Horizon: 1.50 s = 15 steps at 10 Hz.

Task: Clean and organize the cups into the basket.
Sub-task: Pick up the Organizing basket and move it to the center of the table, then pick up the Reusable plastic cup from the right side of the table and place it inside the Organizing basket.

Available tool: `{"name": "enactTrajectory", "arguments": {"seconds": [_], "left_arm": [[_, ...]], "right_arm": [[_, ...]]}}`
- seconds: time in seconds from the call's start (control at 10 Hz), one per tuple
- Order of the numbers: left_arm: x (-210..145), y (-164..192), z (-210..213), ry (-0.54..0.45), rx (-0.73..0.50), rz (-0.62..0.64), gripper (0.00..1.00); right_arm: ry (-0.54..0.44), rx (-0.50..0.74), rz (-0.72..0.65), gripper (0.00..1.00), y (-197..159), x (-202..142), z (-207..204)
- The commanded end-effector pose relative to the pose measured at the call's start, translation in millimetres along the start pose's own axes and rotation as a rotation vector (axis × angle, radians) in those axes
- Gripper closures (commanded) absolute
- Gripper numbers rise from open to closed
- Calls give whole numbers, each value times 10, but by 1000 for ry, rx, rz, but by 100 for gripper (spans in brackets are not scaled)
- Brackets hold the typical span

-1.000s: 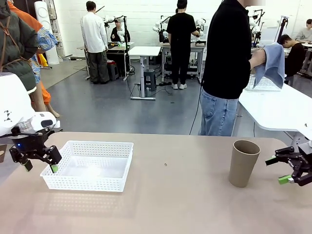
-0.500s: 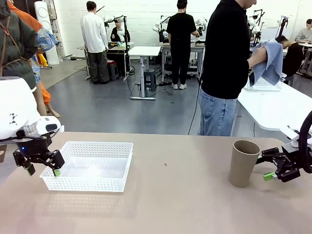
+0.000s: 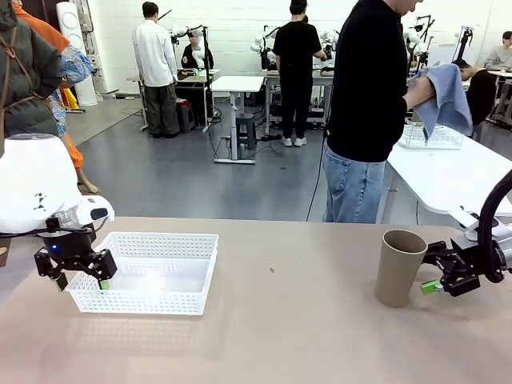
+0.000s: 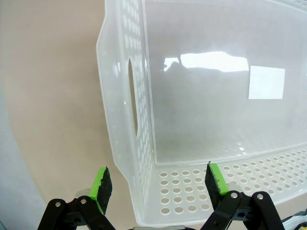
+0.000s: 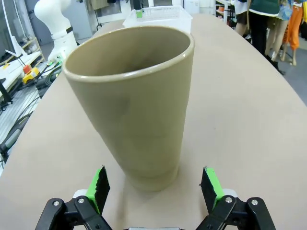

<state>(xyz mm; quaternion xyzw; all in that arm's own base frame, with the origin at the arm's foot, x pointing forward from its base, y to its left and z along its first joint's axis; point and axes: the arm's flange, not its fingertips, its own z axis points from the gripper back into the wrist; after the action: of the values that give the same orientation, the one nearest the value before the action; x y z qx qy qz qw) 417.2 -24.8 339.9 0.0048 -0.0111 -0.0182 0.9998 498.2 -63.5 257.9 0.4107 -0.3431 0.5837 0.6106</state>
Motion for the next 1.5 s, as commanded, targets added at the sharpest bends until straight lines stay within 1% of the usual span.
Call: {"name": "enactTrajectory", "arguments": {"seconds": [0.0,0.9,1.3,1.4], "left_arm": [[94,-40,-48,0,43,12,0],[236,-69,-140,34,50,35,0],[233,-72,-159,44,40,26,0],[233,-76,-160,49,34,29,0]], "right_arm": [[-25,-6,3,0,-52,69,-111],[-35,110,61,0,98,274,-443],[-52,137,47,0,49,226,-551],[-58,143,63,0,48,217,-554]]}}
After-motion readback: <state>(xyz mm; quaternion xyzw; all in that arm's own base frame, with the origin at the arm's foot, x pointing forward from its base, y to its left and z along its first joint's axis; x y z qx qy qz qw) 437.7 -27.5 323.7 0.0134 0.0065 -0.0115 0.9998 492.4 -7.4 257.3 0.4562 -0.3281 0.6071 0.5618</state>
